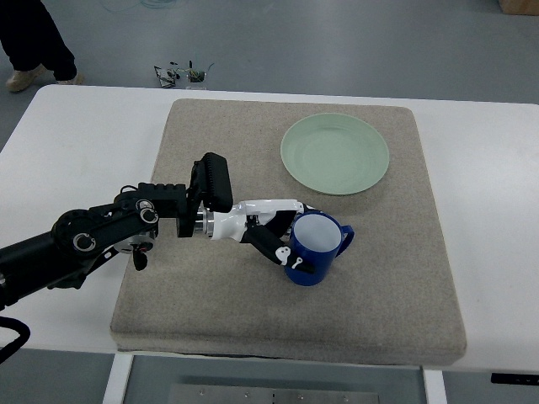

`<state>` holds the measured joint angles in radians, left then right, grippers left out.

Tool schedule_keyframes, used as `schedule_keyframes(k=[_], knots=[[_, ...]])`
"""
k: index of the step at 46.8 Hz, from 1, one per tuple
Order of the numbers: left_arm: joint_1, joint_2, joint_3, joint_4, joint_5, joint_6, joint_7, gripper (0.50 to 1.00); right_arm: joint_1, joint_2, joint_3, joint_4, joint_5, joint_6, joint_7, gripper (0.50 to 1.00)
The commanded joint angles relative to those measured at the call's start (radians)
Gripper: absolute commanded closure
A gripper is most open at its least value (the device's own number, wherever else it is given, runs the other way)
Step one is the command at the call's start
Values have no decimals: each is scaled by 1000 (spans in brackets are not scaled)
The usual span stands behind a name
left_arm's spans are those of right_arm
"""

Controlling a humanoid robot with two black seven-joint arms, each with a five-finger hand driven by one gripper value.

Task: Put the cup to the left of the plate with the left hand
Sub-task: 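Wrap the left hand fingers around the blue mug's body, then lift the blue mug and carry it past the plate, farther from the robot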

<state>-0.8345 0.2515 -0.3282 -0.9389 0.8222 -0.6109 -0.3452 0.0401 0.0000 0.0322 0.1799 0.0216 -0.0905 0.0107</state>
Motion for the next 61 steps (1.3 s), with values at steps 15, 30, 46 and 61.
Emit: schedule_keyframes(k=[15,30,46,61], knots=[[0,-6,-15,2,-11,0,0,913,0,0,0,0,0,0,0,566],[-9,-5,-63,5,-23,230,-1,898,0,0,0,1,0,0,0,566],[-3,5,-201,84,-26,396,0,883,0,0,0,0,0,0,0,566],[8,6,-296,210,-152,450,-1,879,1,0,0,0,0,0,0,566]])
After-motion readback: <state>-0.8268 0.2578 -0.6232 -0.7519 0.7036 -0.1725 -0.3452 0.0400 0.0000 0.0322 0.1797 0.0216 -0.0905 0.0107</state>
